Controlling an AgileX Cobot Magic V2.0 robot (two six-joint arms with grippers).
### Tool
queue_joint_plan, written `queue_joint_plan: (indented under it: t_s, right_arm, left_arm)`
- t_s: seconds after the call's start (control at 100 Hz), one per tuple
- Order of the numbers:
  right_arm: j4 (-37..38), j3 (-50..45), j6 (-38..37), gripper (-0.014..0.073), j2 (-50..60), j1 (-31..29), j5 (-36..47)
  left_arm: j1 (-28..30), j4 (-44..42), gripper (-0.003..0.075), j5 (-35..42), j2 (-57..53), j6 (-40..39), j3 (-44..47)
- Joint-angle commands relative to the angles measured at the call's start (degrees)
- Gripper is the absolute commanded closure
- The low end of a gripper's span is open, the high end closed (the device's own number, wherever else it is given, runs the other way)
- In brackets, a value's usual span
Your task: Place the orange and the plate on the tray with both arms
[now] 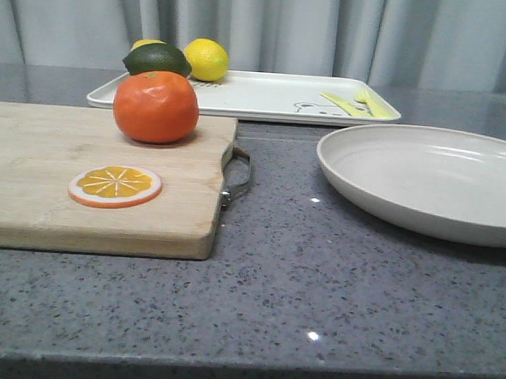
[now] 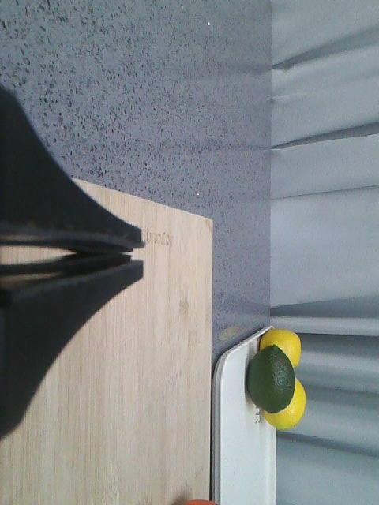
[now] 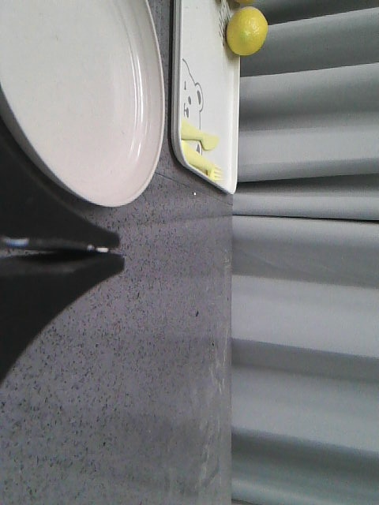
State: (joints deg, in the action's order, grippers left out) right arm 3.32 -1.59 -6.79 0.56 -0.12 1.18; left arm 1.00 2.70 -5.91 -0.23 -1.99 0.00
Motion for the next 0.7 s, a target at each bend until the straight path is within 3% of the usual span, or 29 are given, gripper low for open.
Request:
queue_joint_plan:
  t_s: [0.0,0.28,0.42,0.69]
  right_arm:
    - [0.4,0.0,0.1,0.0662,1.1,0.0,4.9]
    - [0.4,0.0,0.1,0.0662,1.1,0.0,6.1]
    - [0.4,0.9,0.1,0.0662,0.9,0.0,5.6]
    - [0.4,7.3,0.1,0.0662,-3.4,0.0,-2.5]
  left_arm:
    - [0.0,0.1,0.0739,4.3,-1.8,-0.6,1.4]
    - [0.0,0.1,0.0739,4.8,-1.8,-0.6,1.4]
    - [0.0,0.2,0.0739,8.8,-1.8,-0.6,1.4]
    - [0.0,2.2,0.0739,8.1,0.6,-0.6,-2.1]
